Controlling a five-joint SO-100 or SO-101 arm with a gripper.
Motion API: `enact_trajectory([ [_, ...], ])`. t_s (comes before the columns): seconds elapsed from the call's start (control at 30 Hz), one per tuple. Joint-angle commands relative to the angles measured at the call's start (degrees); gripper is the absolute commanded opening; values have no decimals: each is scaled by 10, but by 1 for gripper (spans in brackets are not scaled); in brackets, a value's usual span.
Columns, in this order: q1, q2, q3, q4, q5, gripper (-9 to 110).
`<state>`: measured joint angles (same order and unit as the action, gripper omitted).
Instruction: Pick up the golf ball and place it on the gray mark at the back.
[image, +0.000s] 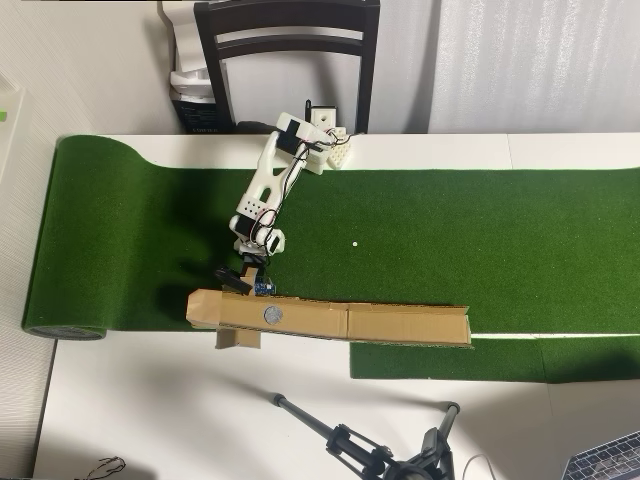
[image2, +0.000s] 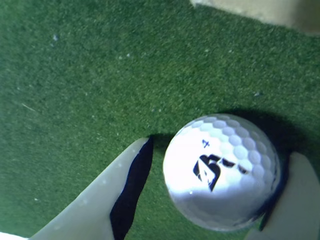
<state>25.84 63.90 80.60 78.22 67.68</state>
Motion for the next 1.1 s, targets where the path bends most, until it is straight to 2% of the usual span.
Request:
enact_trajectory([
  [0.0,16,28,-16,-9,4,42],
  [1.07,20,28,-62,-10,38,42],
])
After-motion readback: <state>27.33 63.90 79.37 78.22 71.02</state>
